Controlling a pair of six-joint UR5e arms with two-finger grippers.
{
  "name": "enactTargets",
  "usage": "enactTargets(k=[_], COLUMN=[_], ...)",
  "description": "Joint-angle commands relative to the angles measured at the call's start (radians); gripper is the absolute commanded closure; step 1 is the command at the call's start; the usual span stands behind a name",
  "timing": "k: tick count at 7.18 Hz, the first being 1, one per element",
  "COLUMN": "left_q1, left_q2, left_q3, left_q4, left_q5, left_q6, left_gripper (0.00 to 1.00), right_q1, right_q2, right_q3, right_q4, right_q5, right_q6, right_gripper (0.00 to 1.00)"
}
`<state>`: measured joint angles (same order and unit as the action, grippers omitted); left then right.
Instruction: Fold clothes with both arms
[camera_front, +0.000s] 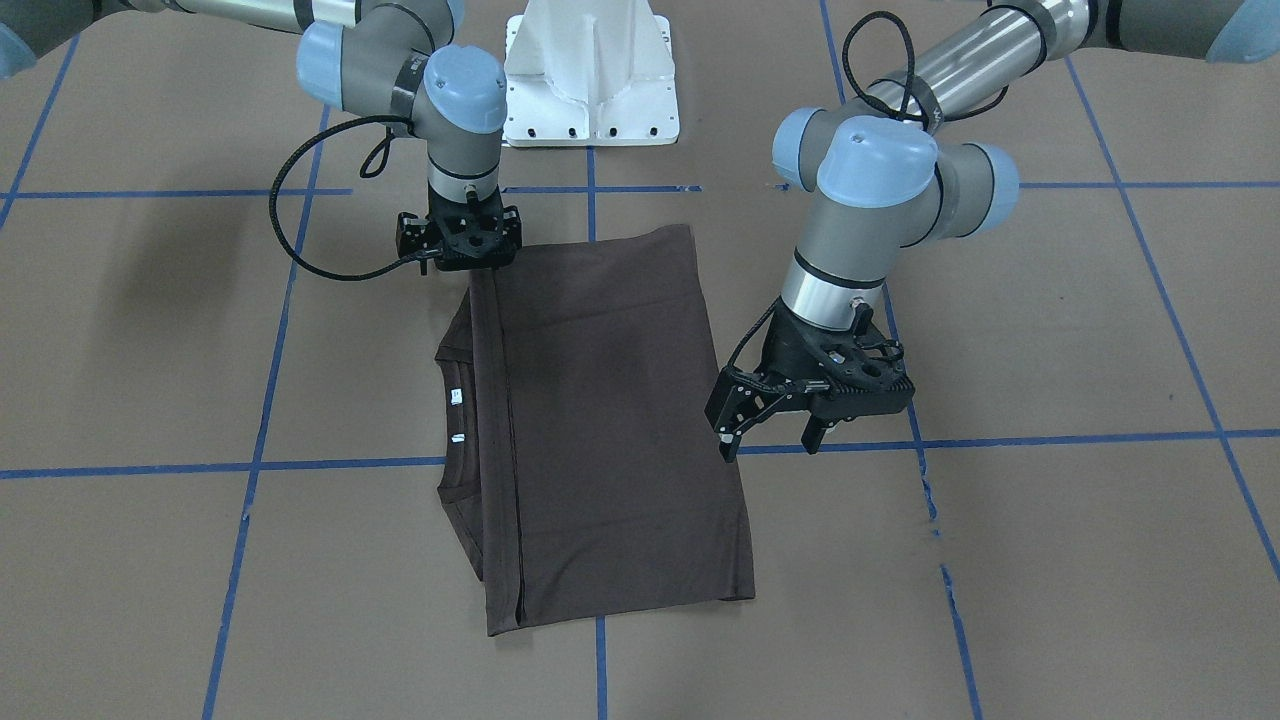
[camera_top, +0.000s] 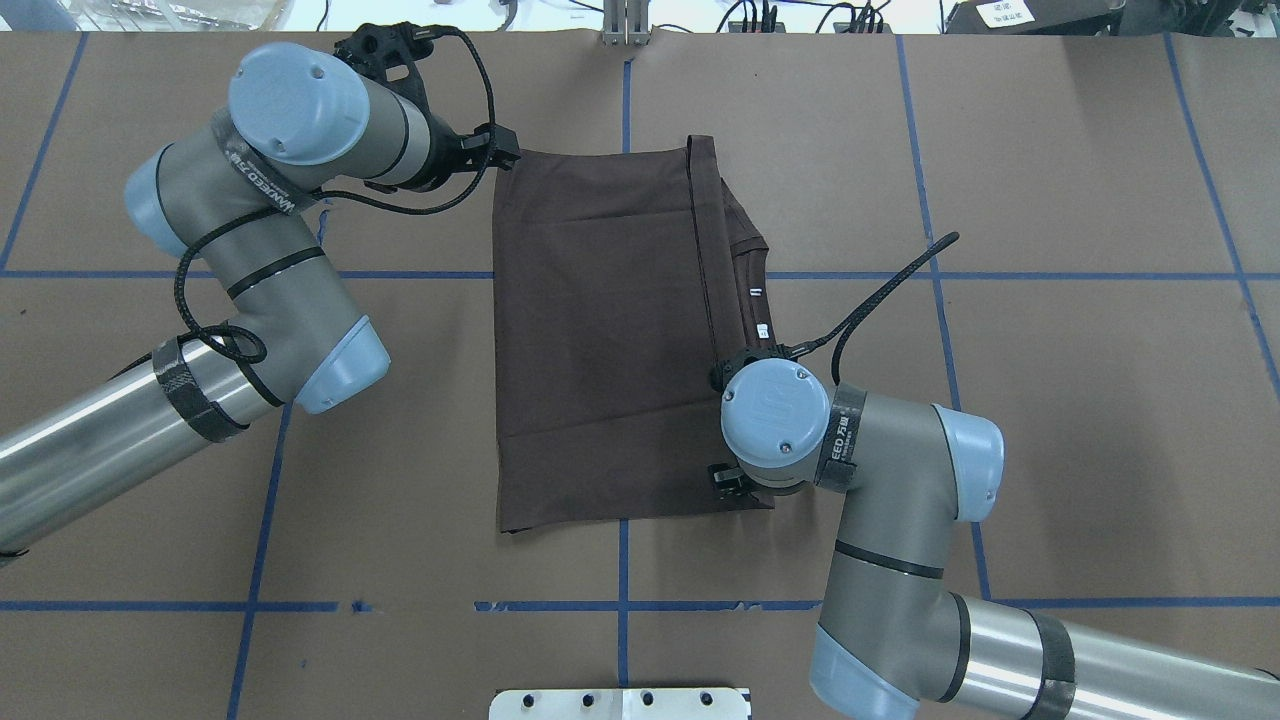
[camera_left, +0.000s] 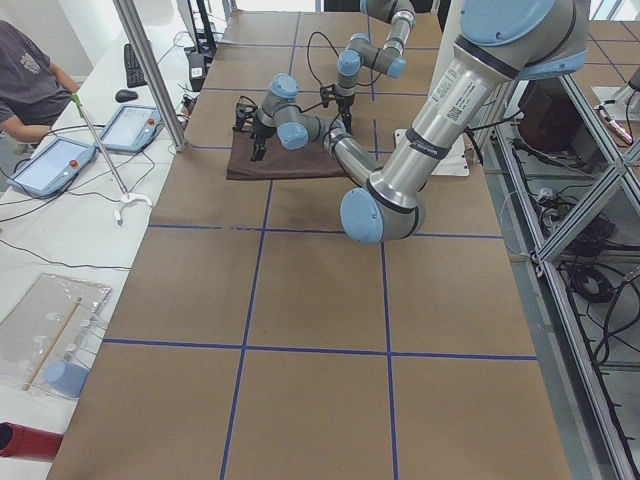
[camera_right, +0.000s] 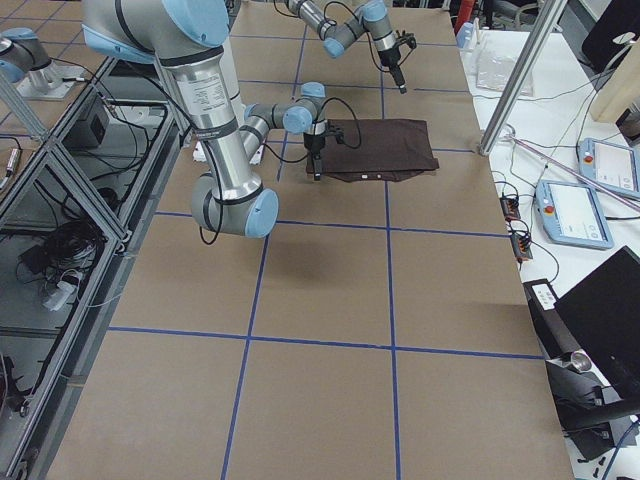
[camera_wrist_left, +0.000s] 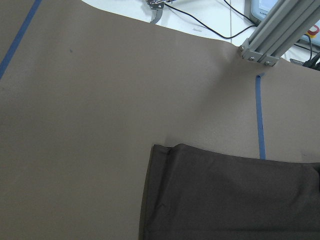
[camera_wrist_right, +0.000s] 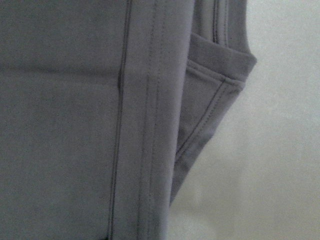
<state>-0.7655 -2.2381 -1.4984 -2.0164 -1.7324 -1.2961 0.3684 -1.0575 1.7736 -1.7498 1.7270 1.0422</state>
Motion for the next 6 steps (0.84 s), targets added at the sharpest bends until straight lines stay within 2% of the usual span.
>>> enactTargets(k=[1, 6], left_q1=[0.0, 0.002], left_q2=[0.0, -0.002], left_q3=[0.001, 0.003], left_q4=[-0.001, -0.002], left_q5=[0.001, 0.001], left_q6=[-0.002, -0.005], left_gripper=[0.0, 0.0], right_q1=[0.004, 0.037], right_q2=[-0.005, -0.021], right_q3=[0.0, 0.006], right_q4=[0.0, 0.0], right_q5=[-0.001, 0.0], right_q6=[-0.001, -0.008], right_gripper=[0.0, 0.0])
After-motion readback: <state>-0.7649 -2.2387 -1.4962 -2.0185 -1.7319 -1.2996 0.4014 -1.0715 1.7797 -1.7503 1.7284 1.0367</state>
